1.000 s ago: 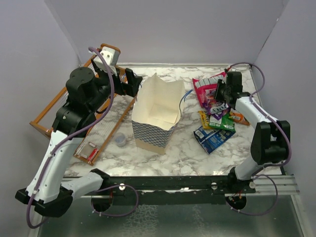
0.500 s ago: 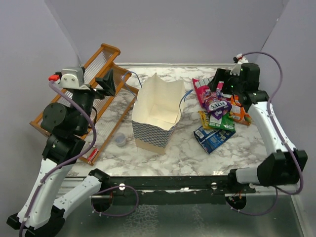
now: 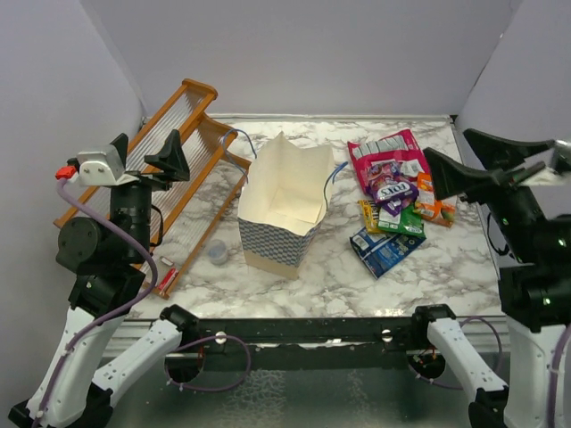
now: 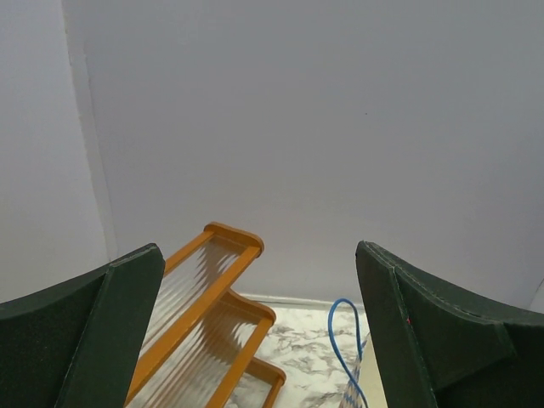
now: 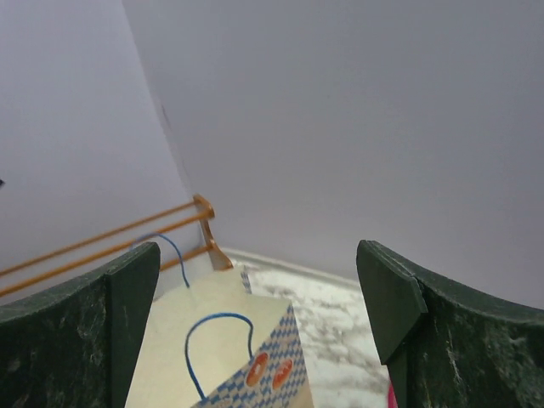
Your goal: Take the snacks out of the paper bag
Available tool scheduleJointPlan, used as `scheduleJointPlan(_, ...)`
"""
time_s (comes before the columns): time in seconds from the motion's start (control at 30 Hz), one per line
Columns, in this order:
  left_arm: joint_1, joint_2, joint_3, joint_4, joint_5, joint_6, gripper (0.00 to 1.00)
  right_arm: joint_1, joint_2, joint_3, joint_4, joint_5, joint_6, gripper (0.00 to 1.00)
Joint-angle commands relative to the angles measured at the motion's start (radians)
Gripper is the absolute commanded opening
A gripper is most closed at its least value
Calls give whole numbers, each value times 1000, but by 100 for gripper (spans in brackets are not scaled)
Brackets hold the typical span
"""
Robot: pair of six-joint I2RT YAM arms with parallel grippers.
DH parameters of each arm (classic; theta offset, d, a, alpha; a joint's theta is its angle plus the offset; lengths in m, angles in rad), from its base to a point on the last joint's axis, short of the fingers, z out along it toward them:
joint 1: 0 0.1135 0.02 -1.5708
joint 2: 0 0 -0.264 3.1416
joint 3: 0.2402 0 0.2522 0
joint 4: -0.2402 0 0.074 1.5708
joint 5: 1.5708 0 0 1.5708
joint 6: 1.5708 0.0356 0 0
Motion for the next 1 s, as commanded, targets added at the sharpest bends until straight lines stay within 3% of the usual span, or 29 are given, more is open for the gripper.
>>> scheduleJointPlan(0.0, -1, 1, 0, 27, -8, -17, 99, 2, -78, -14, 65, -13, 58, 99)
scheduleJointPlan(0.2, -2, -13, -23, 60, 24, -54, 99, 2, -149, -27, 58, 5, 32, 99)
scheduleJointPlan(0.83, -2, -30, -31, 32, 23, -72, 99, 2, -142, 27, 2, 85, 14, 99)
scheduleJointPlan(0.97, -1, -21, -27, 35, 44, -79, 99, 2, -136, 29, 10, 22, -19, 99)
